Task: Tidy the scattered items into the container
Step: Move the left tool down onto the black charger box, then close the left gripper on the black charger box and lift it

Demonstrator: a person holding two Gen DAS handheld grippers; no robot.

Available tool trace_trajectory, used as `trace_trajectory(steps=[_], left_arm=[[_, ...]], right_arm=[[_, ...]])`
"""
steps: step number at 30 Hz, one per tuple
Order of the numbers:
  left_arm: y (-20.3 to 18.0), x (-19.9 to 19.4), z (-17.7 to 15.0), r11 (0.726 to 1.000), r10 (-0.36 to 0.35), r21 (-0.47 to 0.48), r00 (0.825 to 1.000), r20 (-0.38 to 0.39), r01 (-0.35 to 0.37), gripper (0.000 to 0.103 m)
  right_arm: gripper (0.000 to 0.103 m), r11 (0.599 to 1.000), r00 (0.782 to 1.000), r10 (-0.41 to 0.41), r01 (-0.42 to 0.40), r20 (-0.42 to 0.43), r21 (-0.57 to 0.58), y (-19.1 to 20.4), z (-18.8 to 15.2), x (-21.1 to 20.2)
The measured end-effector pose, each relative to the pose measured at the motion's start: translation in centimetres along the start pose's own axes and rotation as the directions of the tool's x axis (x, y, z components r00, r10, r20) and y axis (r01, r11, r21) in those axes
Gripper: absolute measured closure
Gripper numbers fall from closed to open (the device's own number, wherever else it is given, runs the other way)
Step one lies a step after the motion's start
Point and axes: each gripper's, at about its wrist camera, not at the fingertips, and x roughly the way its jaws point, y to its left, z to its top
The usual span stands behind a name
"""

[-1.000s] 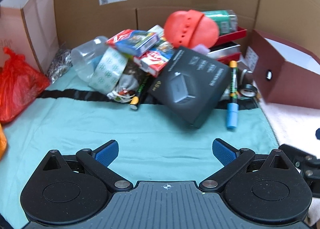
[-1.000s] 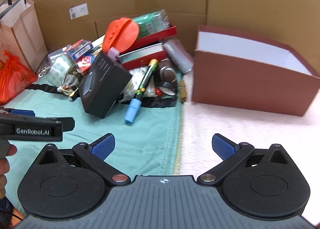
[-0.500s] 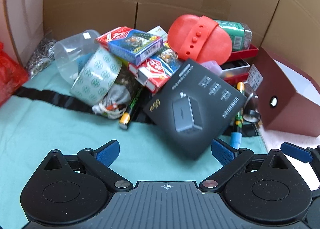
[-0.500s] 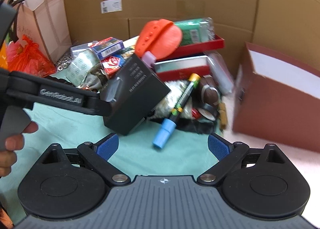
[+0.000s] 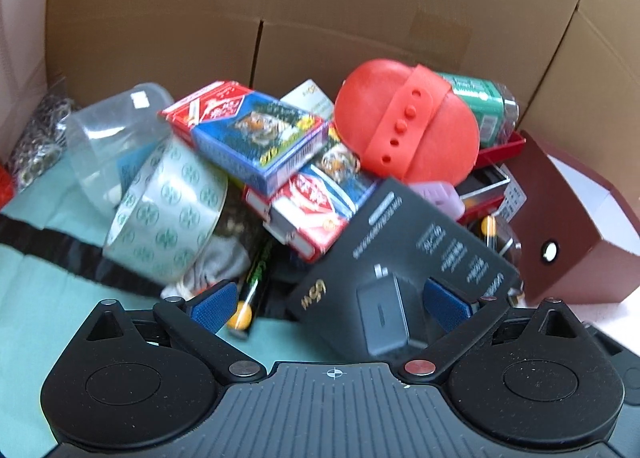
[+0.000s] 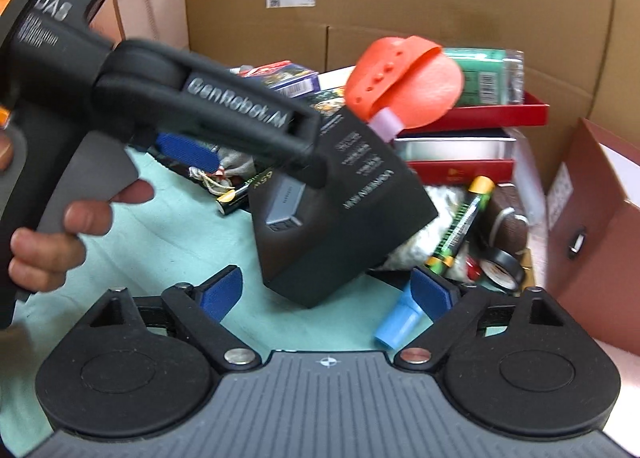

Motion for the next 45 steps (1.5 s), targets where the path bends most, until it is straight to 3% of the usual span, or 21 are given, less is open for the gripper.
trace_trajectory(steps=[6,11,14,20,28,39,45], left_arm=[[-0.1,0.4,0.6,0.994,-0.077,0.082,0.997,0.031,0.074,0.0],[-0.2,1.7,0.0,0.97,-0.219,0.089,0.972,-0.082,0.226,0.001],[-0.4,2.0,-0.2,0.965,-0.245,0.078,0.965,-0.09,0.252,0.001],[-2.0,0.5,-1.1,0.963,-0.209,0.152,0.972,-0.109,0.224,0.009],[-4.6,-2.9,-3.8,0.964,-0.161,0.188,0.977,-0.137,0.185,0.017],[-7.4,-7.8,-9.1,0.968,-0.19,0.127,0.961,-0.203,0.218,0.015],[-9.1,-8.7,-11.2,0.958,-0.222,0.121,0.941,-0.257,0.259,0.015]], right_arm=[[0.019,1.0,1.0,0.0,0.0,-0.006,-0.004,0.4,0.3,1.2],[0.019,0.999,0.999,-0.033,0.033,0.001,-0.015,0.5,0.3,1.4],[0.02,0.999,0.999,-0.042,0.042,-0.001,-0.035,0.7,0.2,1.5],[0.035,0.997,0.999,-0.045,0.046,0.011,-0.06,0.5,-0.3,0.2],[0.039,0.998,1.0,-0.02,0.02,0.009,-0.056,-0.2,-2.0,-3.9],[0.04,0.998,0.998,0.063,-0.063,-0.018,-0.015,-0.5,-5.7,-10.3],[0.038,0.996,0.996,0.087,-0.087,-0.019,0.006,-0.9,-7.9,-13.0]])
